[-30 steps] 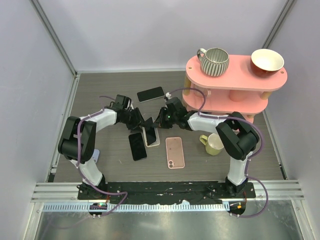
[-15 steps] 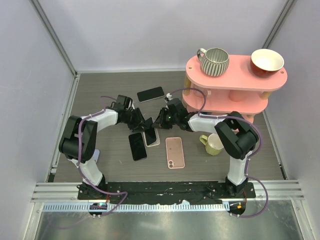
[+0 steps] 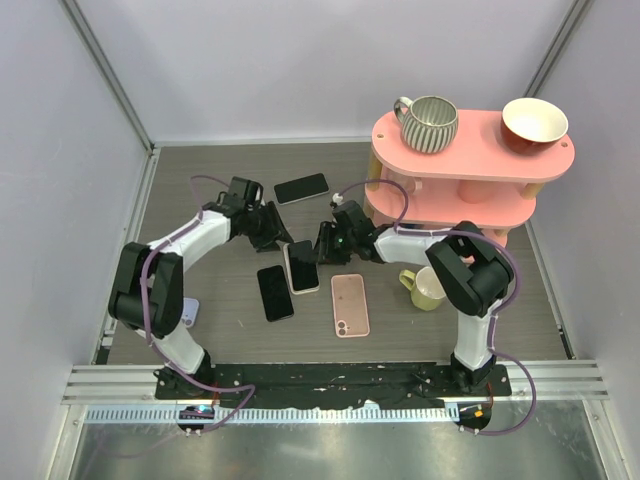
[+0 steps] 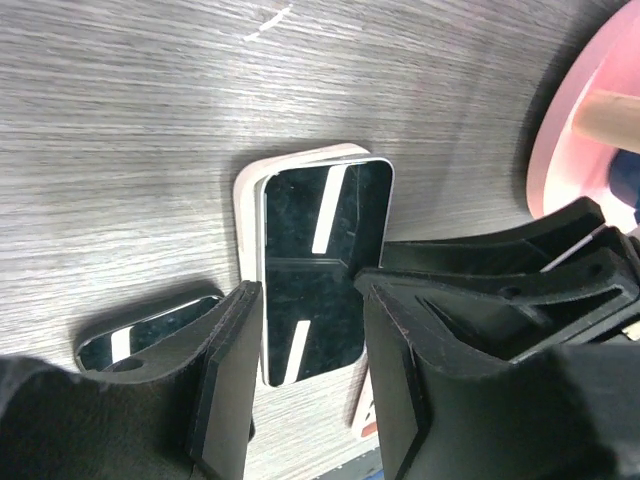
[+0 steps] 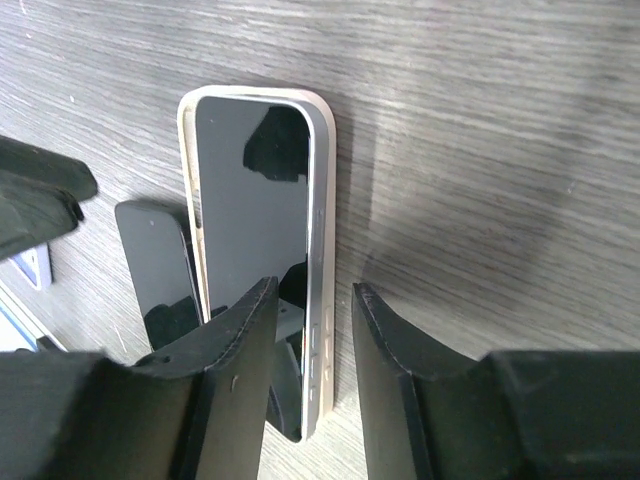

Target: Put the phone into the phone case

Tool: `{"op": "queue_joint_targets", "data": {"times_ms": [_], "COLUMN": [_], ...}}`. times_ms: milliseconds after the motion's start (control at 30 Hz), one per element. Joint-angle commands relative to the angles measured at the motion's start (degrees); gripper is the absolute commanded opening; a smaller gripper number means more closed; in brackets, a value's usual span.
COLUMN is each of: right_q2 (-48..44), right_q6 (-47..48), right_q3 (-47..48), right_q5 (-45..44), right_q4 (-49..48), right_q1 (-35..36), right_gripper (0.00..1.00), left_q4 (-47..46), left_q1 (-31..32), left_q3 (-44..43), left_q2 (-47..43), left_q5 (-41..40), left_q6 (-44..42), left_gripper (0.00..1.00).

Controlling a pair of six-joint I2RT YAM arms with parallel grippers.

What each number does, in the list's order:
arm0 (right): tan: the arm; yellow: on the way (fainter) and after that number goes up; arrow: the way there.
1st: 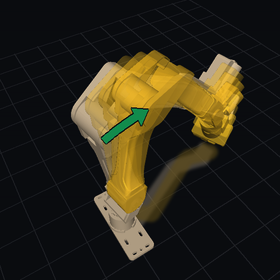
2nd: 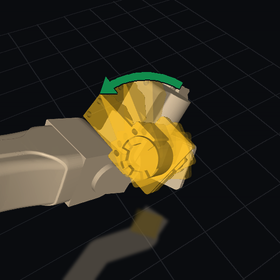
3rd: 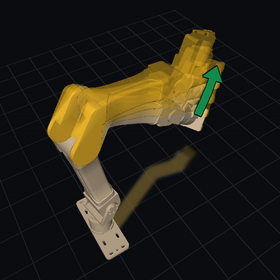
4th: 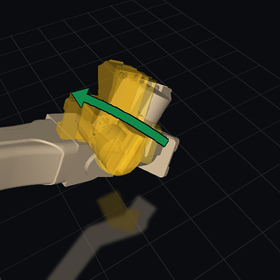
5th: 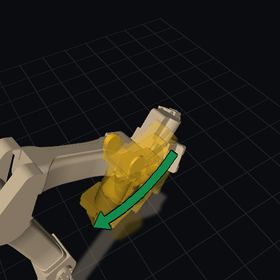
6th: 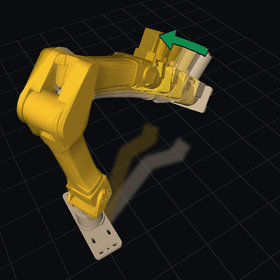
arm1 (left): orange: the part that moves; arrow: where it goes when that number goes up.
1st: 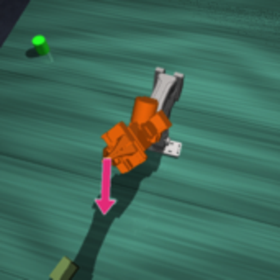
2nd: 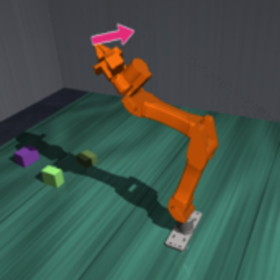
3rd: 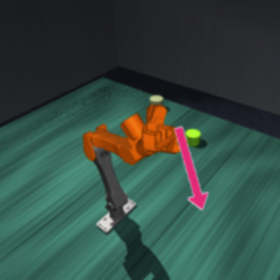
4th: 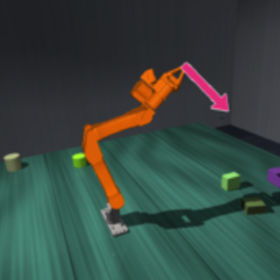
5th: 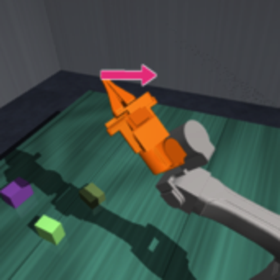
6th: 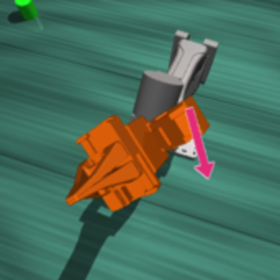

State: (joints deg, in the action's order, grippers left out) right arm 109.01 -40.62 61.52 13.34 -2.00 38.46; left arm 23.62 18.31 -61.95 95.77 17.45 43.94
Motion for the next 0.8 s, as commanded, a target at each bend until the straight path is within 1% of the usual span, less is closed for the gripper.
{"op": "queue_joint_targets", "data": {"times_ms": [0, 133, 233, 333, 367, 400, 467, 500, 567, 600, 633, 767], "right_q2": [-2.92, -3.81, -3.81, -3.81, -3.98, -4.33, -5.21, -5.30, -5.21, -5.21, -5.04, -4.51], "right_q6": [1.50, 2.74, 3.26, 3.01, 2.92, 2.92, 2.83, 2.83, 3.26, 3.53, 3.79, 4.76], "right_q3": [2.73, 3.61, 3.70, 4.14, 4.05, 4.05, 4.22, 4.40, 5.19, 5.37, 5.72, 6.68], "right_q5": [-1.47, -4.11, -3.51, -3.06, -3.23, -3.24, -4.37, -4.99, -6.74, -7.10, -7.63, -10.08], "right_q4": [5.42, 8.06, 8.33, 8.24, 8.24, 8.24, 8.33, 8.59, 9.91, 10.35, 11.22, 12.54], "right_q1": [-0.66, -0.75, -0.58, -0.66, -0.66, -0.66, -0.67, -0.66, -0.67, -0.66, -0.66, -0.40], "right_gripper": [0.42, 0.43, 0.39, 0.27, 0.25, 0.24, 0.20, 0.19, 0.17, 0.17, 0.15, 0.12], "left_q4": [4.15, 5.04, 3.90, 4.51, 5.29, 5.65, 6.44, 6.70, 7.49, 7.50, 7.50, 6.36], "left_q1": [0.15, 0.15, 0.15, 0.15, 0.15, 0.15, 0.15, 0.15, 0.15, 0.15, 0.15, 0.15], "left_q3": [-2.90, -3.61, -3.61, -4.23, -4.49, -4.58, -4.58, -4.58, -4.67, -4.75, -4.76, -5.02], "left_q2": [-0.68, 0.47, 1.35, 2.58, 2.58, 2.58, 2.32, 2.32, 2.49, 2.84, 3.11, 4.86], "left_q5": [-4.97, -6.11, -5.33, -4.97, -6.19, -6.99, -9.61, -10.41, -12.08, -12.27, -12.27, -10.08], "left_q6": [-2.45, -3.07, -3.16, -3.25, -3.25, -3.25, -3.51, -3.60, -3.78, -3.95, -3.95, -3.69], "left_gripper": [0.49, 0.48, 0.46, 0.42, 0.40, 0.35, 0.28, 0.20, 0.11, 0.03, 0.00, 0.00]}}
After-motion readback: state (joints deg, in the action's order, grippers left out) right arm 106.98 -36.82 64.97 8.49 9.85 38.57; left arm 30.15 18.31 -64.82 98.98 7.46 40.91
